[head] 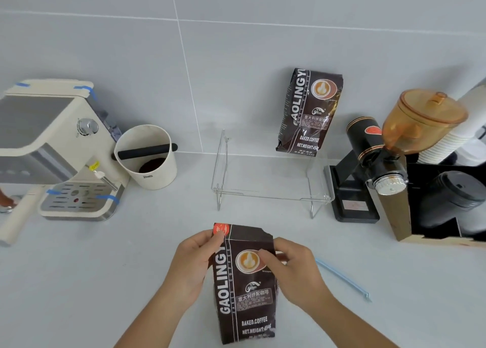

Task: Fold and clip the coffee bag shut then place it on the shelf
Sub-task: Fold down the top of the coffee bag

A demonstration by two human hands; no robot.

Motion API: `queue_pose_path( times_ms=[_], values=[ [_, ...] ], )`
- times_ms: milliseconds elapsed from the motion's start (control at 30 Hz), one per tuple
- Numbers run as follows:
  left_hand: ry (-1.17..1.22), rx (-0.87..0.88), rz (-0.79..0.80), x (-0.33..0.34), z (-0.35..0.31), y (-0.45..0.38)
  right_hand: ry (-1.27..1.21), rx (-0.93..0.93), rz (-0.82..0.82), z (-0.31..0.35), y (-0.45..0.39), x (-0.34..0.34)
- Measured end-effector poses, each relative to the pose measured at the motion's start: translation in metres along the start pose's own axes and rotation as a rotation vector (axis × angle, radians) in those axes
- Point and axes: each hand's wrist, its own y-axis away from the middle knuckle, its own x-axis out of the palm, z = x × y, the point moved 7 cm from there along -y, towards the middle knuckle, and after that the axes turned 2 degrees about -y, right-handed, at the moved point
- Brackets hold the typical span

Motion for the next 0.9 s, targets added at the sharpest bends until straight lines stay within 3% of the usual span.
queue_pose_path(
  times_ms=[333, 600, 733, 900],
  values=[
    [-0.039, 0.285, 0.060, 0.009, -0.040, 0.026, 0.083, -0.249, -0.057, 0.040, 0.019, -0.021],
    [-0.178, 0.318, 0.033, 0.010, -0.041, 0.023, 0.108, -0.116, -0.135, 0.033, 0.020, -0.032],
    [-0.244, 0.338, 0.024, 0.008, -0.045, 0.024, 0.003, -0.071, -0.180, 0.042, 0.018, -0.036],
    [-0.259, 0.314, -0.002, 0.006, -0.047, 0.025, 0.010, -0.098, -0.104, 0.060, 0.012, -0.024]
  ],
)
